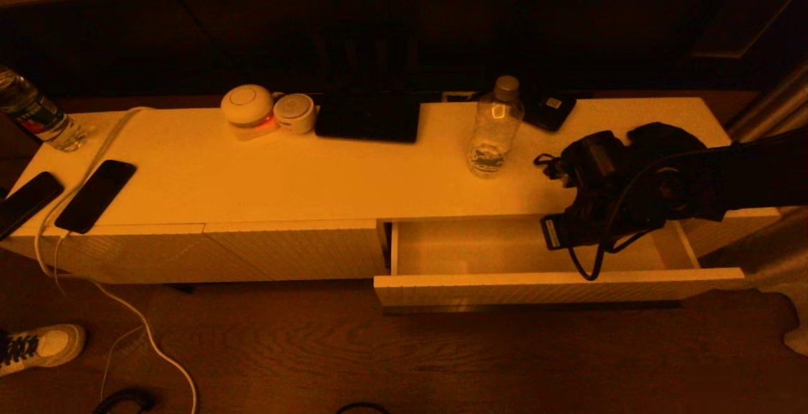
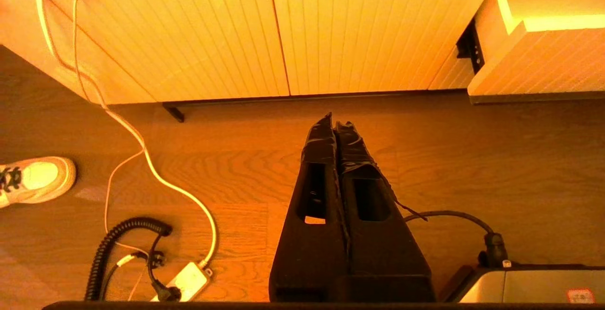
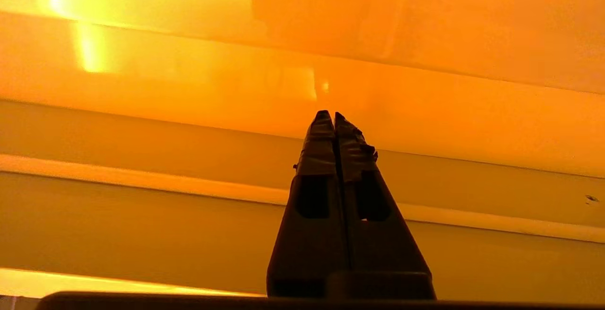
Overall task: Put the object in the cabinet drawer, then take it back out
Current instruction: Open the drawer
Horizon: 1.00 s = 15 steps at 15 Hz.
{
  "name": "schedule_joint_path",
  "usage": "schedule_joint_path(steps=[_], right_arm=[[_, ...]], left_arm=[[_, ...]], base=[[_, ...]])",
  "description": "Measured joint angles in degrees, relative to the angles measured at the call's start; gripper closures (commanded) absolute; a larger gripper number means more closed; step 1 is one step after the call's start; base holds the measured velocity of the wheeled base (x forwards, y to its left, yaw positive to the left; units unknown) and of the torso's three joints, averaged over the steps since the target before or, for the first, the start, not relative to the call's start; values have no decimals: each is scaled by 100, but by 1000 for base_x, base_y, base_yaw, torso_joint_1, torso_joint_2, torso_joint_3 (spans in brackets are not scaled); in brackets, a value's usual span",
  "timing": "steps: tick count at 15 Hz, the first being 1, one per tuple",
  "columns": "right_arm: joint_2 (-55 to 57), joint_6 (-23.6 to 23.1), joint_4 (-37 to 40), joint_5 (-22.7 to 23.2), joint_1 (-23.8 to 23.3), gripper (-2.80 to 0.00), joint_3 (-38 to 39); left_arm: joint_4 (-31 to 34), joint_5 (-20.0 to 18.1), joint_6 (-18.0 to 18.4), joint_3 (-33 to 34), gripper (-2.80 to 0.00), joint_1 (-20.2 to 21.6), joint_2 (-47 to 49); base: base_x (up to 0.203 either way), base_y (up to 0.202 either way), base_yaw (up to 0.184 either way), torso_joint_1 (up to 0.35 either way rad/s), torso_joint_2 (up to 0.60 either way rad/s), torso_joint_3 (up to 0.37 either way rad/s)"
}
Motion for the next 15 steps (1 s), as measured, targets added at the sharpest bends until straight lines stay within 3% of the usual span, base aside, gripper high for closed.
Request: schedule_joint_path(steps=[8,12,15], right_arm=[[8,74,726,-1,127,0,200],[-33,610,1052,-13,275,0,400],[-94,711,1122,2,337,0,633]], left_arm=[[0,-1,-1,0,0,0,0],[0,3,0,0,0,0,0],[0,1,-1,0,0,0,0]], base=[[0,0,0,0,0,0],[0,0,0,0,0,0],[0,0,0,0,0,0]])
